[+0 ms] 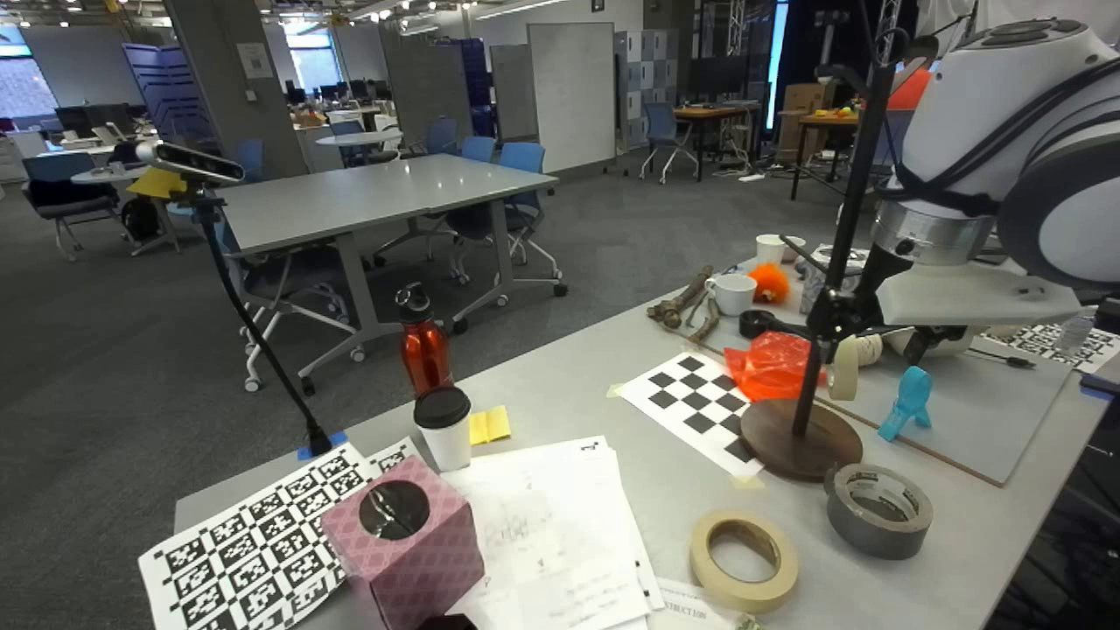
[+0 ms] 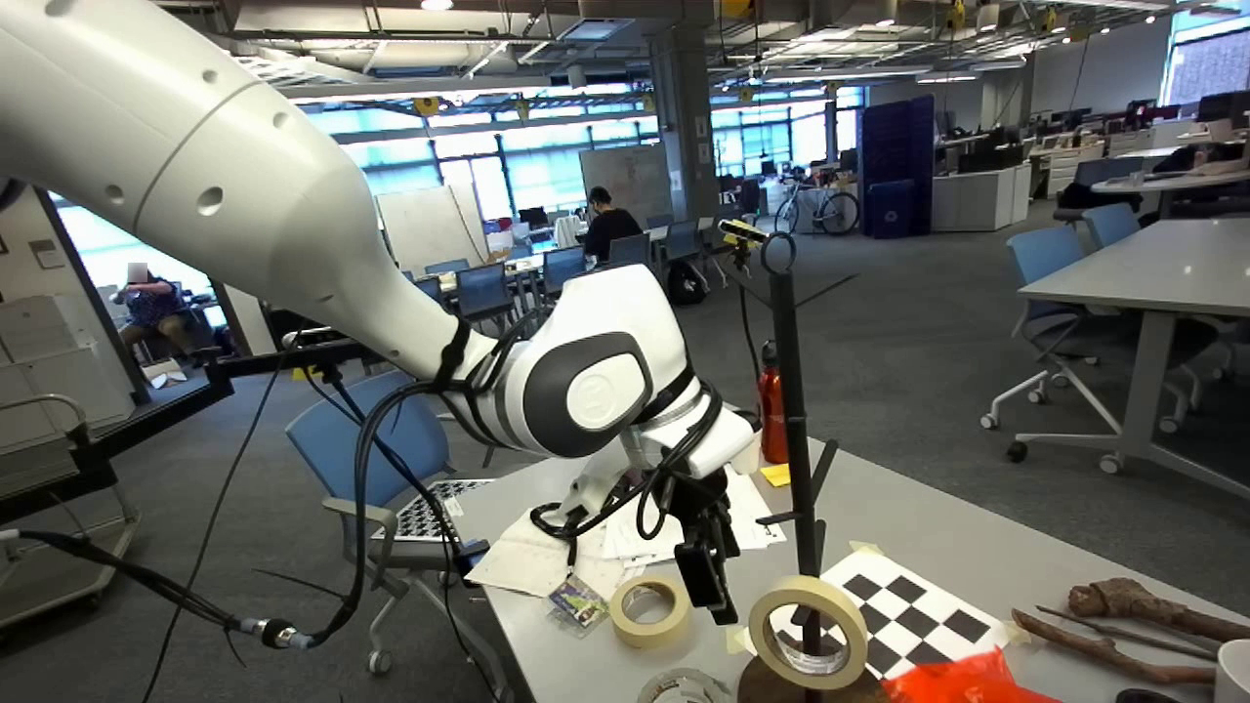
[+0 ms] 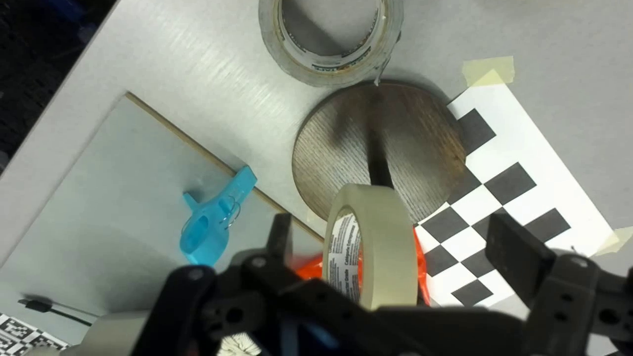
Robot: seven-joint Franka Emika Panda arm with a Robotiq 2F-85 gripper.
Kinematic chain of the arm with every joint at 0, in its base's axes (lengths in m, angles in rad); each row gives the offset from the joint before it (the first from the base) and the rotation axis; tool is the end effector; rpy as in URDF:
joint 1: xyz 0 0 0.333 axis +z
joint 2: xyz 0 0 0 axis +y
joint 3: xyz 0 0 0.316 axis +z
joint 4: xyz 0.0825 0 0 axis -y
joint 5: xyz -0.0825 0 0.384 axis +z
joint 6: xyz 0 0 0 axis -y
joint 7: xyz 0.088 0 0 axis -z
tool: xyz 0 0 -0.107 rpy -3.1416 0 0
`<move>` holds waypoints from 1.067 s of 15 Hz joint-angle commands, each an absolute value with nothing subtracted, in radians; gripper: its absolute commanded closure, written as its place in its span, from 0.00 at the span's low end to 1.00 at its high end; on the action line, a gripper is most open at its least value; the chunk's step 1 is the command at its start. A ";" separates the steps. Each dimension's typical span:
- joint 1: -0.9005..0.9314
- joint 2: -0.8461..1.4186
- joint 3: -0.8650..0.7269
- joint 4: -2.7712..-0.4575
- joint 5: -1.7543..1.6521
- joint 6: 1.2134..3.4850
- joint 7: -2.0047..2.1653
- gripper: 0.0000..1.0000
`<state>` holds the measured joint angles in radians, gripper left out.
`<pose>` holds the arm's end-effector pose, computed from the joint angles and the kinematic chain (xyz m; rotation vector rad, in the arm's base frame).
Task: Take the masking tape on the object and put it on the table
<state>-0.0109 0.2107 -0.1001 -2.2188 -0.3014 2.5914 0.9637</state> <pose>0.5608 -0.0563 0.2965 2.7548 -1.2070 0.3428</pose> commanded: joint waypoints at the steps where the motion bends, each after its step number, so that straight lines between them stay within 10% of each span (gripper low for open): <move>1: 0.030 0.259 -0.142 -2.170 -0.355 2.601 1.022 0.00; 14: 0.065 0.340 -0.199 -2.099 -0.389 2.603 1.035 0.00; 16: 0.068 0.348 -0.204 -2.092 -0.386 2.603 1.035 0.14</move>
